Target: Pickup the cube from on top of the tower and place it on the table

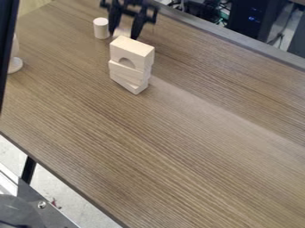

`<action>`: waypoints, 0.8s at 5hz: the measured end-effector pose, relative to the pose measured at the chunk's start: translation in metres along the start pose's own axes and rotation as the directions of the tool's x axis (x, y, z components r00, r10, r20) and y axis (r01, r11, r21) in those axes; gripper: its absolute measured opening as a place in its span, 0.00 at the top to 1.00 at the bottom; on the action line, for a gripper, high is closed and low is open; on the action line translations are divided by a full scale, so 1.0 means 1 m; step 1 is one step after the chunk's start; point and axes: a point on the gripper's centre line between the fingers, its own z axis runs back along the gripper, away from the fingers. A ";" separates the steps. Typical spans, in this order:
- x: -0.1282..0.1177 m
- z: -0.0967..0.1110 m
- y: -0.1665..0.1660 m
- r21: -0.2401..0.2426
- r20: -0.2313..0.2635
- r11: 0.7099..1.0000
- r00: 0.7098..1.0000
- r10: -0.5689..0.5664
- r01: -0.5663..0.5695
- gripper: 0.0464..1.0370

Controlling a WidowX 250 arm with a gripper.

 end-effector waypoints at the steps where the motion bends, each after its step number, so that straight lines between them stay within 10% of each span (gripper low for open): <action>1: 0.000 -0.011 0.001 -0.001 0.010 1.000 1.000 0.029 -0.029 0.43; 2: -0.001 -0.007 0.008 -0.038 0.020 0.997 0.997 0.073 -0.072 0.14; 4: -0.019 0.073 0.019 -0.180 0.163 0.972 0.970 0.182 -0.152 0.04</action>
